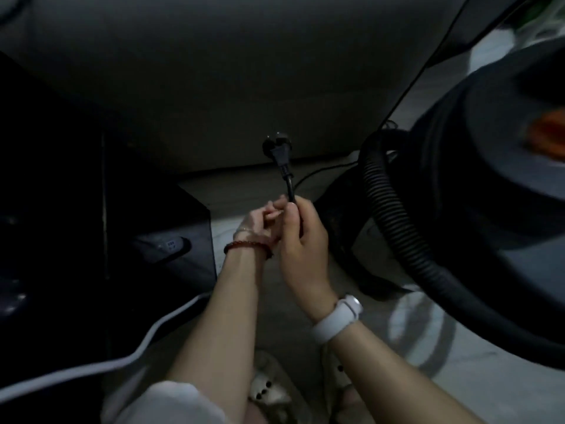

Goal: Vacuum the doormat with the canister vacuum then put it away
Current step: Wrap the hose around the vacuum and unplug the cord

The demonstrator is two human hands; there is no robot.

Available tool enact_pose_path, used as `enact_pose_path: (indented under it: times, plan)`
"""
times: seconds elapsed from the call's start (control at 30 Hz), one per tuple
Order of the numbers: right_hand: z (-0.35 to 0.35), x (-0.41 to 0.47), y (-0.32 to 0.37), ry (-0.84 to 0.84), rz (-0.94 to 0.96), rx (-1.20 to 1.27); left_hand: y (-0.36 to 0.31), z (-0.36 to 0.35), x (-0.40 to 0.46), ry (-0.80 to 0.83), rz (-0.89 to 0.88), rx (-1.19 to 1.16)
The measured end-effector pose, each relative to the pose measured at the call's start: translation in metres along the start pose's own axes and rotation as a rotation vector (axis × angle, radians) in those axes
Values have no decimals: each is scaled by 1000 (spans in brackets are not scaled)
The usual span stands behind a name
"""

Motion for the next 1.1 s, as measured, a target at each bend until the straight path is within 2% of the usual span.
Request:
enact_pose_path:
  times: [0.1,0.13,0.27,0.4,0.53,0.63,0.67,0.7,0.73,0.8,0.83,0.87,0.93,1.0,1.1]
  plan:
    - [31,-8,54,-95,-13,13,-50,-27,-27,-81,-8,-97]
    - [41,-10,68,-126,-29,28,-61,-36,-34,-76,-47,-44]
    - [95,-20,122,-249,-176,76,-106,-92,-103,38,-137,-104]
    - [141,-22,161,-219,-337,63,-136,-135,-160,157,-227,-92]
    - [191,-11,180,-79,-415,-349,-147,-153,-210,233,-307,-78]
    - [224,5,206,-64,-297,-595,-149,-156,-240,266,-372,-63]
    - [226,13,216,-17,-279,-577,-149,-158,-248,260,-389,-39]
    - [223,23,223,44,-310,-446,-146,-160,-256,257,-400,-7]
    - [218,34,227,116,-423,-207,-142,-163,-265,257,-403,28]
    - [200,55,226,240,-768,396,-131,-166,-280,250,-400,94]
    - [194,66,226,238,-882,614,-125,-167,-286,236,-405,112]
    - [191,78,225,190,-953,721,-119,-167,-290,223,-414,124]
    - [193,97,224,101,-992,703,-109,-169,-296,198,-439,146]
    - [194,110,226,88,-922,585,-103,-174,-295,151,-472,192]
    - [201,126,242,85,-788,537,-96,-180,-289,50,-506,232]
Point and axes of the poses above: each hand's wrist, its own x-axis towards the middle knuckle, its own z-axis out of the back of the hand, y = z × x, the point moved 3 cm from there along x, towards the middle knuckle, and after that the axes turned 5 degrees about -x, right-handed, at the moved point
